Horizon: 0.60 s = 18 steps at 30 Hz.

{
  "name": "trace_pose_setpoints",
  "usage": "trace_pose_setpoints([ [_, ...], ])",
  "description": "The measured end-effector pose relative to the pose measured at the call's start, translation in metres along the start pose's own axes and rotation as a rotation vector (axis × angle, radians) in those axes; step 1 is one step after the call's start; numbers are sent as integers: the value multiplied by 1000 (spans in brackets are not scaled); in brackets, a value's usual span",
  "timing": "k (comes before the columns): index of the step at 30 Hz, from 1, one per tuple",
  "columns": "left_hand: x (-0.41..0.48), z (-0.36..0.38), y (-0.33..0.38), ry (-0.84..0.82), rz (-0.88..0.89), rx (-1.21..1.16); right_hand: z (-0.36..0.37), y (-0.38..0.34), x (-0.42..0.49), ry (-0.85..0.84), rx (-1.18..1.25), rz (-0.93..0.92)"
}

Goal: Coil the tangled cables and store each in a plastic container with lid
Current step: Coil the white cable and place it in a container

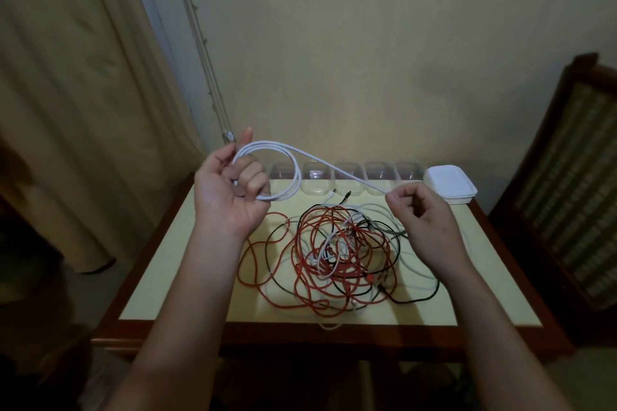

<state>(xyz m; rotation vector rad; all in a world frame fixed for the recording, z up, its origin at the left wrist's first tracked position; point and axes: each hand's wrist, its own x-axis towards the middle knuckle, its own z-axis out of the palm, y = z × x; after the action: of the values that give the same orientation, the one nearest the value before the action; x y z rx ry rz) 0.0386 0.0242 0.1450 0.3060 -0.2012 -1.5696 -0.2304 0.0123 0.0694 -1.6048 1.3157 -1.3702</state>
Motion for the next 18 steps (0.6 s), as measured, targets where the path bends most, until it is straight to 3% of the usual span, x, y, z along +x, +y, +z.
trace_pose_setpoints([
  [4, 3, -3, -6, 101, 112, 79, 4, -2, -3, 39, -231, -125],
  [9, 5, 5, -16, 126, 300, 427, 14, -15, 0, -43, -528, -415],
  [14, -2, 14, -36, 12, 377, 929, 30, -39, -1, -124, -499, -522],
  [18, -7, 7, -55, -108, 338, 1348, 39, -54, 5, -92, -413, -558],
])
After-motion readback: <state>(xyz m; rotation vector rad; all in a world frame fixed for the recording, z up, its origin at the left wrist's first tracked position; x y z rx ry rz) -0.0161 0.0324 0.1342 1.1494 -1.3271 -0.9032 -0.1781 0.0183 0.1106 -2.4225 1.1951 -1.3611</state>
